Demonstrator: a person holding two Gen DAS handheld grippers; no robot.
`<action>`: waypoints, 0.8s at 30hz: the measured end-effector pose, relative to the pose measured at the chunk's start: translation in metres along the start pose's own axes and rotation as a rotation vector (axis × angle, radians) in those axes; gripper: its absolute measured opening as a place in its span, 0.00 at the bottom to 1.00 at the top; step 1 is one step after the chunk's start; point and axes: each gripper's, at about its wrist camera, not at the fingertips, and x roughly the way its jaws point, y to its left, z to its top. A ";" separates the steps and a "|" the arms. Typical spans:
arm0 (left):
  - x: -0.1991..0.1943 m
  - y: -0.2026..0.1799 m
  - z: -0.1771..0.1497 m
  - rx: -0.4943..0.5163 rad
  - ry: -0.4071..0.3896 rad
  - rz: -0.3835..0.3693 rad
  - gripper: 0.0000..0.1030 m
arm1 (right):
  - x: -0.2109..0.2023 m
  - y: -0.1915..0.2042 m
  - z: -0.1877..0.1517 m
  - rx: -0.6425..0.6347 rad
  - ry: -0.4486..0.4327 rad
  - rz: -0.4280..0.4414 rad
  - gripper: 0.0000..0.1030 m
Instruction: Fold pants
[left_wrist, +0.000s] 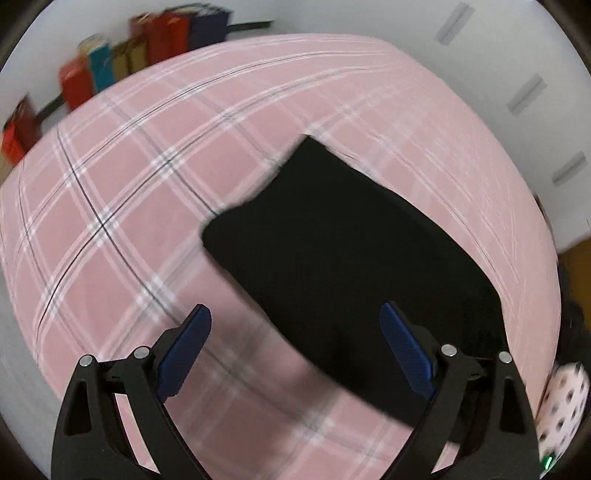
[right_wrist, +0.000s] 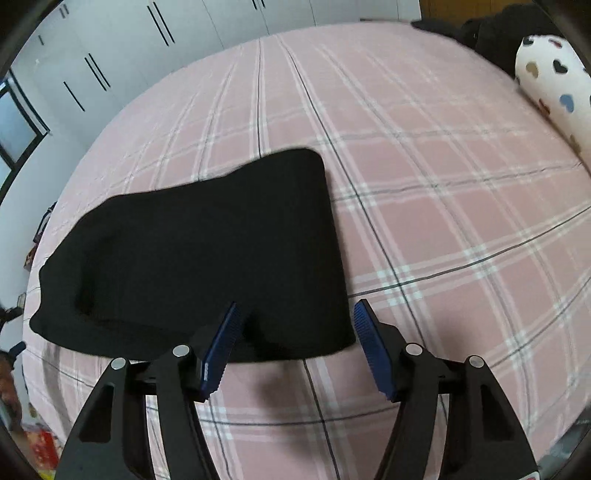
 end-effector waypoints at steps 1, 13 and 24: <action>0.008 0.004 0.007 -0.009 0.006 0.005 0.88 | -0.005 0.003 -0.001 -0.010 -0.006 0.003 0.64; 0.064 0.035 0.028 -0.212 0.061 -0.095 0.36 | -0.026 0.060 -0.036 -0.136 0.052 0.057 0.73; 0.007 -0.016 0.038 -0.071 -0.033 -0.128 0.11 | -0.039 0.061 -0.044 -0.159 0.048 0.080 0.73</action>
